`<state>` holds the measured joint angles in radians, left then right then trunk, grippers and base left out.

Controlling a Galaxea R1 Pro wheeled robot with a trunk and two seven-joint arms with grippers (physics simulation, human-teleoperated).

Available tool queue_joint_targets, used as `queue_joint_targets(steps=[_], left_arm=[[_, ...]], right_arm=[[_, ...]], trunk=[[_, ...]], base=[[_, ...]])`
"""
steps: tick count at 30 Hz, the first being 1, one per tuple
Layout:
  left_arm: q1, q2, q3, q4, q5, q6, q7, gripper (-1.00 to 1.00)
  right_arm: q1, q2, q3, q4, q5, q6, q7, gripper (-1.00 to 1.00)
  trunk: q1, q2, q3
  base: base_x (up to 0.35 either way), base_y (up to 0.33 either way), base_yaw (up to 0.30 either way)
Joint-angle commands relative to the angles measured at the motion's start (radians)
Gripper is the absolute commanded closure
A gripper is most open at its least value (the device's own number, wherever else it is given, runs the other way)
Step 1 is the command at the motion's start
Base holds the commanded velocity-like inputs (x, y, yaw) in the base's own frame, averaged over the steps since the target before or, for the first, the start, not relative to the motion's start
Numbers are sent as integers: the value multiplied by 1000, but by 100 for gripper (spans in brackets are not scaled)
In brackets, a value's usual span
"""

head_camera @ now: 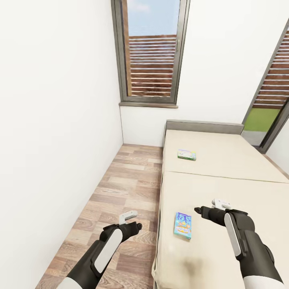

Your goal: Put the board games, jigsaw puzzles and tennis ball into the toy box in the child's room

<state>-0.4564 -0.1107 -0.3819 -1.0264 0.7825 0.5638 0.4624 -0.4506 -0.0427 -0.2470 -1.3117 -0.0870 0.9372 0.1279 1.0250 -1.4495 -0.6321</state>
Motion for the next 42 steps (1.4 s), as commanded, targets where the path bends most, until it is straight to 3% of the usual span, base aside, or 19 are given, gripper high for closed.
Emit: queue_joint_targets(steps=[1, 15, 25, 30, 33, 35, 42], left_arm=[[-1, 0, -2, -1, 11, 1, 10, -100], [-1, -1, -3, -1, 11, 1, 10, -100], [-1, -2, -3, -1, 11, 1, 10, -100], [-1, -4, -3, -1, 12, 1, 10, -100], [-1, -4, -3, -1, 12, 1, 10, -100], [-2, -4, -3, -1, 12, 1, 10, -100], [-2, -5, -3, -1, 11, 1, 10, -100]], right_arm=[[-1, 0, -1, -1, -8, 5, -2, -100], [-24, -1, -2, 55, -8, 5, -2, -100], [-150, -7, -6, 298, -7, 5, 0, -100], [-261, -12, -7, 504, -7, -7, 2, -100], [-285, -13, -7, 552, -7, -13, 2, -100], [-326, -14, -7, 634, -7, -31, 2, -100], [-369, -13, -7, 727, -7, -80, 2, -100]], trunk=[[0, -1, -1], [0, -1, -16], [0, -1, -31], [0, -1, -39], [0, -1, -44], [0, -1, -47], [0, -1, -59]], base=[[0, 0, 0], [0, 0, 0], [0, 0, 0], [0, 0, 0], [0, 0, 0], [0, 0, 0], [0, 0, 0]])
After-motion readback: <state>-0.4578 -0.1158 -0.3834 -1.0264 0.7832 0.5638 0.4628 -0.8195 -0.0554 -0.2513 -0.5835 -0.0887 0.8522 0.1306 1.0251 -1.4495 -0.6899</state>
